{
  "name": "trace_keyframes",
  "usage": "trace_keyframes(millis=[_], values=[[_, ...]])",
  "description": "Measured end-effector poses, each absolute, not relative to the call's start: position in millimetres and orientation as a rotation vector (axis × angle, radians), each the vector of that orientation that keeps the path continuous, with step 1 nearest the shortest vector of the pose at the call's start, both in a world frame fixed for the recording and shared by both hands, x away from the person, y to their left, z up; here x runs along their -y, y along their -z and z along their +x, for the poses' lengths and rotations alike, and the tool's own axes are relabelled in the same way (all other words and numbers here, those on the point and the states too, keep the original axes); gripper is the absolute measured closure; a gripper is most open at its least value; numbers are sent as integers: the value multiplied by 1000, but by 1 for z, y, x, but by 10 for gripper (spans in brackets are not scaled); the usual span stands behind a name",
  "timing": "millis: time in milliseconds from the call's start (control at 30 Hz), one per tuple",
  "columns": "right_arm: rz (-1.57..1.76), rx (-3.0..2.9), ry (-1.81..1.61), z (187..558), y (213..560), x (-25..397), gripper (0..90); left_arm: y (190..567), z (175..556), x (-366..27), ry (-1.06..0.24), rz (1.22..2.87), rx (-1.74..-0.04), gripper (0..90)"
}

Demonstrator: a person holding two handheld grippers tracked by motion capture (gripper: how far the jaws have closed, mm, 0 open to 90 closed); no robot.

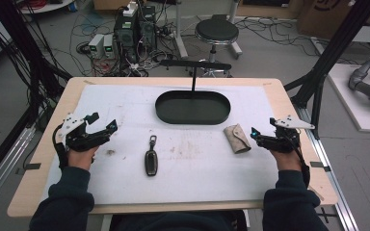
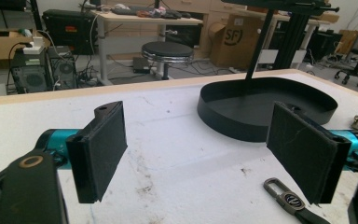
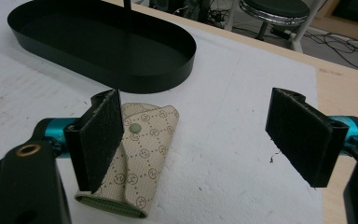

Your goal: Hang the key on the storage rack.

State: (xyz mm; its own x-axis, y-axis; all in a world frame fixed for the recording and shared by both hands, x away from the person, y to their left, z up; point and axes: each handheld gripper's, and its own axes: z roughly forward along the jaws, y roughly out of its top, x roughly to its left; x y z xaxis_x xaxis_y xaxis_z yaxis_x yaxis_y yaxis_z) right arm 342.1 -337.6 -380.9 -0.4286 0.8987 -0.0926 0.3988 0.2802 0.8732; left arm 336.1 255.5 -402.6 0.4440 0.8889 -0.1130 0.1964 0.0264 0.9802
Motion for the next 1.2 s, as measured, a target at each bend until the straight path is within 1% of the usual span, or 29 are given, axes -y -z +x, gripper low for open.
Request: trace_keyframes(millis=[433,700,800,833,867,967,1067,1100,1133,1200], values=[[1150,-1967,-1097,343,385,335,196,403,337,-257,-711,1460,-1030,201],[1145,-1951,-1076,338,381,333,197,403,332,-247,-695,1512,-1031,234],[1139,-1960,-1068,338,382,328,197,406,331,-235,-657,1563,-1030,254],[1138,-1961,-1065,339,382,328,197,407,331,-231,-644,1579,-1025,274],[1132,-1964,-1063,339,382,327,197,407,331,-231,-644,1579,-1025,304],[1137,-1966,-1060,341,383,328,197,411,333,-209,-563,1661,-1025,407],[1153,-1961,-1058,341,384,330,197,416,336,-188,-530,1731,-1026,413],[1155,-1961,-1058,341,384,331,197,416,336,-188,-530,1731,-1026,413],[1158,-1957,-1059,340,384,332,197,418,335,-176,-523,1766,-1018,411],[1156,-1950,-1061,339,383,334,197,419,334,-172,-512,1780,-1016,366]])
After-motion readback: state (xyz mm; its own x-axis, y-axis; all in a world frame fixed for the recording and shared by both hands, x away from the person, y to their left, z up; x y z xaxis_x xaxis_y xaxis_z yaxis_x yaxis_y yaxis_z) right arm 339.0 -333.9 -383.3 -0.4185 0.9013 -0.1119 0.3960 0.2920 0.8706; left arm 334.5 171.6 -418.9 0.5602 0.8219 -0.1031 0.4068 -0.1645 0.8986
